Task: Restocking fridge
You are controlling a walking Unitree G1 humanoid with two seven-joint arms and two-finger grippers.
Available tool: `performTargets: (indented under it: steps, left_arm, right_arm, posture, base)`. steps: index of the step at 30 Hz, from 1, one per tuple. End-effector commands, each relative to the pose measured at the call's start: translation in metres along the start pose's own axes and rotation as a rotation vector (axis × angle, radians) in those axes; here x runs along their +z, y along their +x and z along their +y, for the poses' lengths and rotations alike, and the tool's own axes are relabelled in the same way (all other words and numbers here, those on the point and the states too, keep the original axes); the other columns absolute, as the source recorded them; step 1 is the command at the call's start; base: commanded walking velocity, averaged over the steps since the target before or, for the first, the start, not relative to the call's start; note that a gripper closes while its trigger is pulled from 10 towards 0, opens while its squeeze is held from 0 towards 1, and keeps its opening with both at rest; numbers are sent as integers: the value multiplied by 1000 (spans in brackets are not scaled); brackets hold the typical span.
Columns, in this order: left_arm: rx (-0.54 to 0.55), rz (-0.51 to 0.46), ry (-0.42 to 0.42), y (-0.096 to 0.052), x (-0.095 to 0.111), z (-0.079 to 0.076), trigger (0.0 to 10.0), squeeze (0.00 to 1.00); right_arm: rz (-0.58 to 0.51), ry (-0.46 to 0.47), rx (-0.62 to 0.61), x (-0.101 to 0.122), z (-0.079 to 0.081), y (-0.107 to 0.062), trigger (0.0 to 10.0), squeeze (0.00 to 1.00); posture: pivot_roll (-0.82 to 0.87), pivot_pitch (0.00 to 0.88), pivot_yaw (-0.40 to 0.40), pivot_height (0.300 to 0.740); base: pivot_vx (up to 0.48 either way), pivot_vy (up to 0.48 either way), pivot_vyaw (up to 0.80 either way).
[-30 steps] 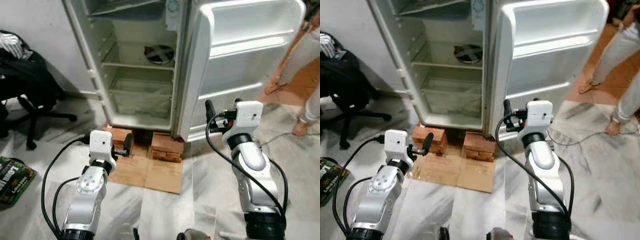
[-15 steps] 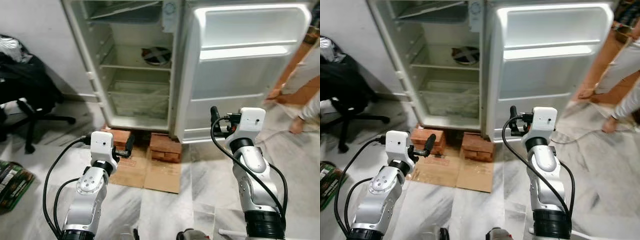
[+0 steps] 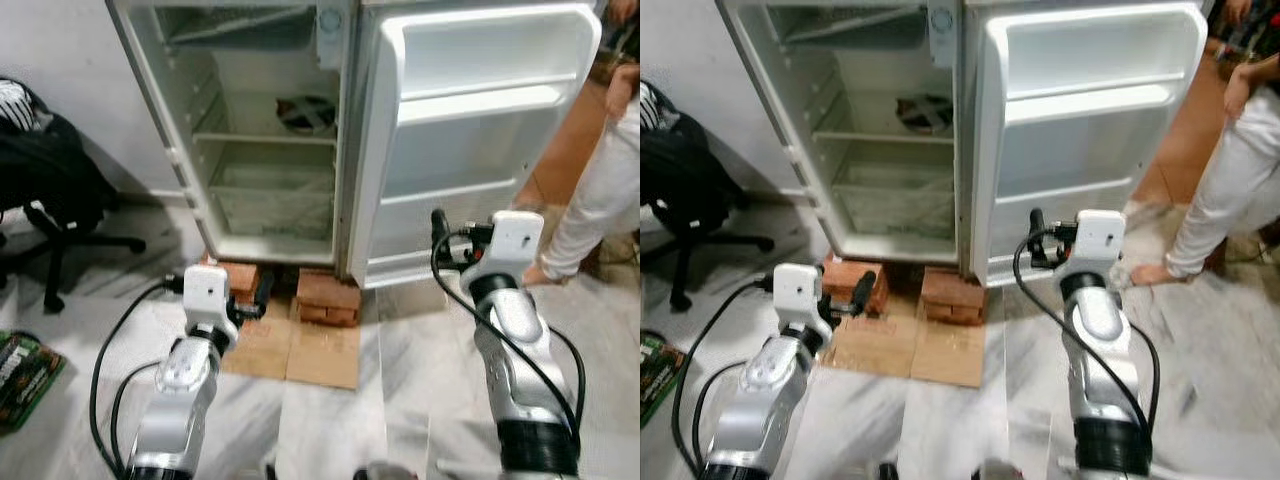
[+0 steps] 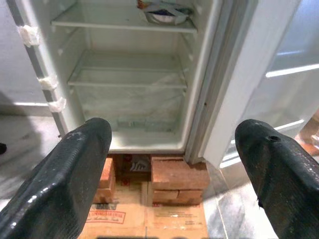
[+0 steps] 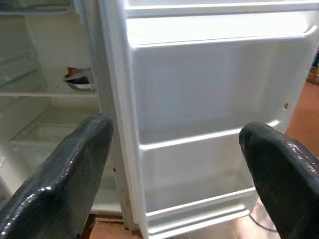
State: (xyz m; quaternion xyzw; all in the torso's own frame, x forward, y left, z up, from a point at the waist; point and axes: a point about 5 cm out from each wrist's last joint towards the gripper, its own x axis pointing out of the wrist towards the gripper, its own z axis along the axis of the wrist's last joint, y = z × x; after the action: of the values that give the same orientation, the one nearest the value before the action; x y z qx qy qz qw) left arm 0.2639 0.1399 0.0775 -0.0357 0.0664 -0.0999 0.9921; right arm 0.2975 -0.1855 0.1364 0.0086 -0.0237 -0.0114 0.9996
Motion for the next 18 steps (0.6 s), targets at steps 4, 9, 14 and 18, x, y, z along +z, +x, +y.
performTargets:
  steps: [4,9,14,18]
  left_arm:
    - [21,-7,12,-1,4,6,10000,0]
    - [21,-7,20,-3,4,6,10000,0]
    - [29,-7,29,-3,4,7,10000,0]
    - [29,-7,29,-3,4,7,10000,0]
  right_arm:
    - [19,11,17,-4,3,0,10000,0]
    - [20,7,23,-4,4,1,10000,0]
    - [20,6,26,-4,4,2,10000,0]
    - [20,6,26,-4,4,2,10000,0]
  posture:
    - [-17,105,38,740]
    - [-16,105,37,740]
    - [-10,99,36,740]
    - [-10,99,36,740]
  base:
    - [123,416,0]
    - [151,390,0]
    - [55,55,0]
    - [0,0,0]
